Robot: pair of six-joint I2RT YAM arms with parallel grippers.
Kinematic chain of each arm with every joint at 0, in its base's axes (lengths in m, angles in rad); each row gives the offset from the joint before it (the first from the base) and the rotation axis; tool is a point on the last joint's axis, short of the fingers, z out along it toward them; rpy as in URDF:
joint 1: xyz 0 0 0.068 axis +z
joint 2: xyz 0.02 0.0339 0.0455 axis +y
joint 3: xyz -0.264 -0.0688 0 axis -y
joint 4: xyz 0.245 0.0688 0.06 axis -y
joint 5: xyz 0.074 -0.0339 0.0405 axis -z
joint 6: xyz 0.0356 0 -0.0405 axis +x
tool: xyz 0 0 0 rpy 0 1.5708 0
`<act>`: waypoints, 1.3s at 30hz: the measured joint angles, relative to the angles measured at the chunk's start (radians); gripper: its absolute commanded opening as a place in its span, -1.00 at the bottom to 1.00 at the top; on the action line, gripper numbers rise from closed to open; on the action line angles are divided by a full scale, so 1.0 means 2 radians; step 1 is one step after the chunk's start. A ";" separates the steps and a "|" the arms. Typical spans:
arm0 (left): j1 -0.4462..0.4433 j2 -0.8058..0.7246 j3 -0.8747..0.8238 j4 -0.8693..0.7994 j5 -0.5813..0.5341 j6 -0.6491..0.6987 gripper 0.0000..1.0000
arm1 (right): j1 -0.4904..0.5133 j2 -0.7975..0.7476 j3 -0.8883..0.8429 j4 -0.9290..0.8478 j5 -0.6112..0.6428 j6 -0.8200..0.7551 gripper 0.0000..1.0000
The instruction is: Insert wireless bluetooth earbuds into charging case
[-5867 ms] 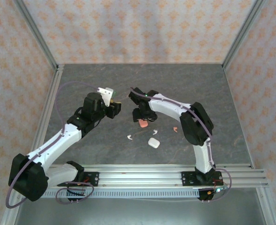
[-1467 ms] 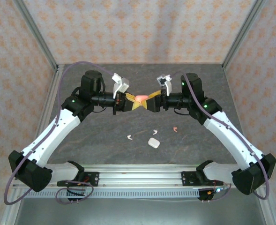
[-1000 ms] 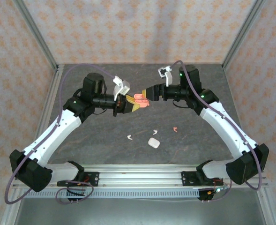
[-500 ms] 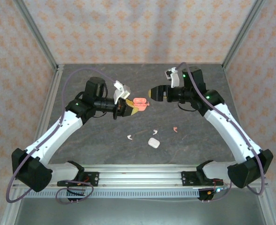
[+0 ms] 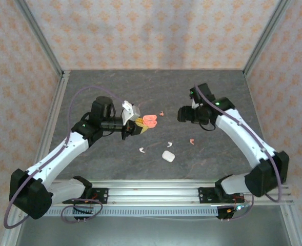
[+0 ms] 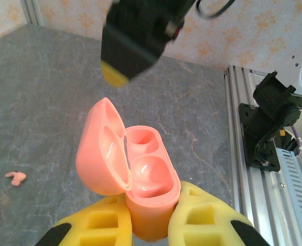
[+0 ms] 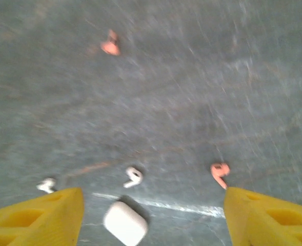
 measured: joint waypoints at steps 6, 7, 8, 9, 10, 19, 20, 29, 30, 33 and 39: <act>0.000 0.000 -0.016 0.014 -0.010 0.003 -1.00 | 0.000 0.078 -0.030 -0.018 0.020 -0.005 0.21; 0.000 0.000 -0.019 0.014 -0.012 0.003 -1.00 | 0.000 0.087 -0.032 -0.020 0.023 -0.006 0.21; 0.000 0.000 -0.022 0.016 -0.015 0.003 -1.00 | 0.000 0.096 -0.032 -0.023 0.025 -0.009 0.20; -0.001 0.000 -0.025 0.017 -0.019 0.003 -1.00 | 0.000 0.106 -0.033 -0.024 0.027 -0.011 0.20; -0.003 0.000 -0.027 0.019 -0.022 0.003 -1.00 | 0.000 0.113 -0.033 -0.024 0.027 -0.013 0.20; -0.020 -0.004 -0.046 0.023 -0.049 0.003 -1.00 | -0.022 0.191 -0.033 -0.027 0.016 -0.040 0.09; -0.020 -0.006 -0.049 0.024 -0.051 0.003 -1.00 | -0.028 0.197 -0.034 -0.028 0.011 -0.043 0.06; -0.024 -0.027 -0.056 0.024 -0.065 0.003 -1.00 | -0.045 0.230 -0.034 -0.023 -0.013 -0.056 -0.03; -0.024 -0.028 -0.056 0.025 -0.066 0.003 -1.00 | -0.046 0.232 -0.034 -0.022 -0.015 -0.058 -0.04; -0.024 -0.028 -0.056 0.025 -0.066 0.003 -1.00 | -0.047 0.238 -0.037 -0.018 -0.019 -0.060 -0.11; -0.027 -0.028 -0.056 0.025 -0.071 0.003 -1.00 | -0.051 0.238 -0.036 -0.016 -0.027 -0.060 -0.30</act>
